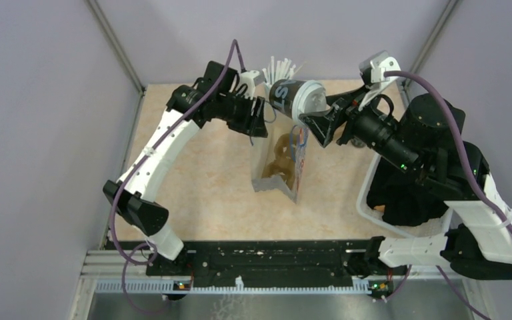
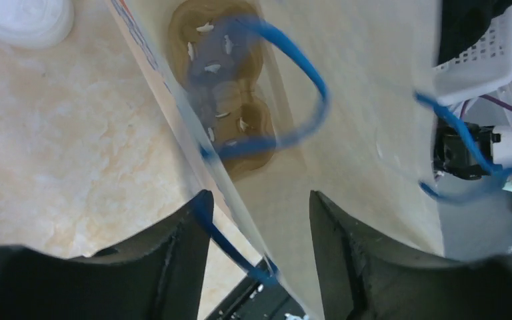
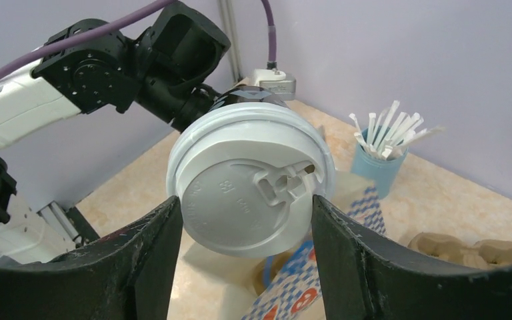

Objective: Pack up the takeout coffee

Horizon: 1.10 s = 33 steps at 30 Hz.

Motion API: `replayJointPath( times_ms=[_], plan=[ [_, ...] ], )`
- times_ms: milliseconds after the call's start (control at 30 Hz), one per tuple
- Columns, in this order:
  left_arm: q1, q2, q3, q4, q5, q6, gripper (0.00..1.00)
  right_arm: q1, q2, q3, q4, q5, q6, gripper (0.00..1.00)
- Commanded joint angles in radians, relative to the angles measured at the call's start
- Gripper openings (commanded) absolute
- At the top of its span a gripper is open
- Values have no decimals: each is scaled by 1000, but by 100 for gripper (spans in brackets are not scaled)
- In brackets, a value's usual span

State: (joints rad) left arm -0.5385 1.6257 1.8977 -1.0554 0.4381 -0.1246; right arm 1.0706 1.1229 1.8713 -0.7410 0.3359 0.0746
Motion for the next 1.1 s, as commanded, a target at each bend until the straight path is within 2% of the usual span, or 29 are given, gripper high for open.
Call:
replayJointPath(
  times_ms=[0,67,133,233,333,400,467,533,633,700,800,933,1067],
  plan=[
    [-3,39,148,-78,-137,-145,70,-2,-11,-1,30,19,5,64],
    [-5,-6,135,-84,-171,-227,82,-3,-14,-10,37,23,5,64],
    [-7,-86,66,-82,-169,-299,87,-3,-19,-27,52,25,2,64],
    [-34,-195,-89,-51,-146,-402,92,-3,-26,-52,72,26,4,64],
    [-83,-267,-208,-21,-178,-543,90,-3,-33,-73,84,29,14,64],
    [-85,-300,-257,-22,-209,-721,93,-3,-38,-83,89,29,24,64],
    [-89,-348,-320,40,-165,-902,94,-3,-45,-90,89,31,31,64],
    [-91,-399,-396,100,-145,-1038,93,-2,-56,-105,94,36,39,64],
    [-90,-444,-461,165,-120,-1209,98,-3,-85,-140,106,45,53,64],
    [-98,-444,-504,199,-73,-1383,98,-2,-97,-155,111,47,59,64],
    [-127,-426,-518,232,-100,-1540,98,-3,-113,-174,117,53,71,64],
    [-156,-335,-401,152,-190,-1620,98,-3,-135,-201,138,59,89,63],
    [-185,-210,-275,-53,-177,-1712,85,-3,-151,-218,144,64,101,63]
  ],
)
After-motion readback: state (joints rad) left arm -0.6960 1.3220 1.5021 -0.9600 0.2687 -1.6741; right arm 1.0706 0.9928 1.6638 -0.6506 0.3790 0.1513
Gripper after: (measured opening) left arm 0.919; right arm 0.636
